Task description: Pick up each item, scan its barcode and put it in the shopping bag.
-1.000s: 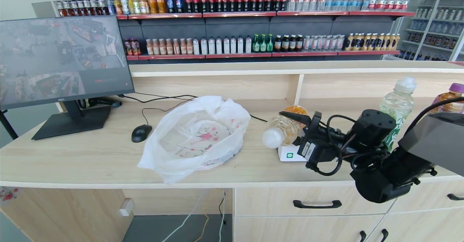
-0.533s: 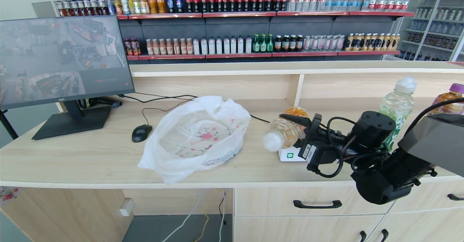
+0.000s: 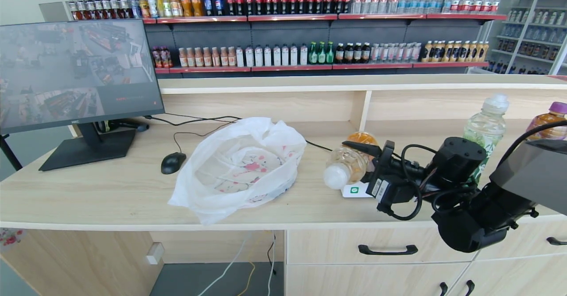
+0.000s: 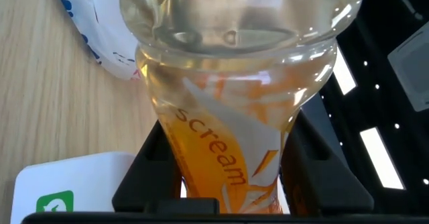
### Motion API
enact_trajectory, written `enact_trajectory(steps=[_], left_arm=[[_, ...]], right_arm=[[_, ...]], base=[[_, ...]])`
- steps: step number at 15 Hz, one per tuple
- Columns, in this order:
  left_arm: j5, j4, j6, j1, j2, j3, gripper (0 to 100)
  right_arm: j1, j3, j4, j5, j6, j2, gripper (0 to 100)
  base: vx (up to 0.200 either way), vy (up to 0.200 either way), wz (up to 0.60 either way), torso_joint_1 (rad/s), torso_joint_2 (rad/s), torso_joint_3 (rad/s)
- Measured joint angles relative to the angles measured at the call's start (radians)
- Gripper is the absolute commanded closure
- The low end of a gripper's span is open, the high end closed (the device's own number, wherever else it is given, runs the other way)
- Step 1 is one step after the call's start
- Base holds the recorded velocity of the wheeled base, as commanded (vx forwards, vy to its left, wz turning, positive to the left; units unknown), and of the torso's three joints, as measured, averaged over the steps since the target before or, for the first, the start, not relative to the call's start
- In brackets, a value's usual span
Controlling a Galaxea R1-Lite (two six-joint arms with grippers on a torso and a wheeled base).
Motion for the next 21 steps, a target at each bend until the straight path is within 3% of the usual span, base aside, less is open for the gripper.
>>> enact_trajectory(steps=[21], left_arm=[[0.000, 0.000, 0.000, 0.000, 0.000, 0.000, 0]], right_arm=[[0.023, 0.075, 0.000, 0.007, -0.009, -0.121, 100]], base=[[0.000, 0.000, 0.00, 0.000, 0.00, 0.000]])
